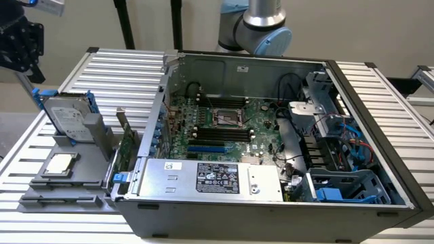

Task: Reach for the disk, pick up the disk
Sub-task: 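Pick up the disk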

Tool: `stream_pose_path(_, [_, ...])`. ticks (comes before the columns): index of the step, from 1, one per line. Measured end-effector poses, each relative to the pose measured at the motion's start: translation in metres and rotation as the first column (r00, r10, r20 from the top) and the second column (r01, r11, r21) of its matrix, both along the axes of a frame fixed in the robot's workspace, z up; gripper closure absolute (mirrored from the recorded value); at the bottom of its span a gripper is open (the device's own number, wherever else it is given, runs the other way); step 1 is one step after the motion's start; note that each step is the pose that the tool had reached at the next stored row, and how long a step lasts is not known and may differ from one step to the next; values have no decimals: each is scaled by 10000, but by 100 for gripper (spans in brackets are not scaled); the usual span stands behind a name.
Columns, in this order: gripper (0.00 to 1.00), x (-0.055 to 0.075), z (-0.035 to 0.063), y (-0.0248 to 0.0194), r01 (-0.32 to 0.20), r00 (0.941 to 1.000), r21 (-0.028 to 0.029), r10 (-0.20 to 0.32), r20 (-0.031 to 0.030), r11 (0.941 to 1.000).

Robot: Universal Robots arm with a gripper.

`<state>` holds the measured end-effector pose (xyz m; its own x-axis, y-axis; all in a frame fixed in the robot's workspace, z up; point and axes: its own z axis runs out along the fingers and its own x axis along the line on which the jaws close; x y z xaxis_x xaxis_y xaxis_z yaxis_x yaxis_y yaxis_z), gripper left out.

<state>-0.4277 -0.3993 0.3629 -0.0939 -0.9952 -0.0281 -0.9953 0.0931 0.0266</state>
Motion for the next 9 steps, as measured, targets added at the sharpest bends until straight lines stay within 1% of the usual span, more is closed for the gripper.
stream_pose_path(5, [89, 1, -6, 9, -450, 9990, -1, 450, 9, 9990])
stream_pose_path(9, [89, 5, -7, 16, -687, 9976, -3, 687, 18, 9976])
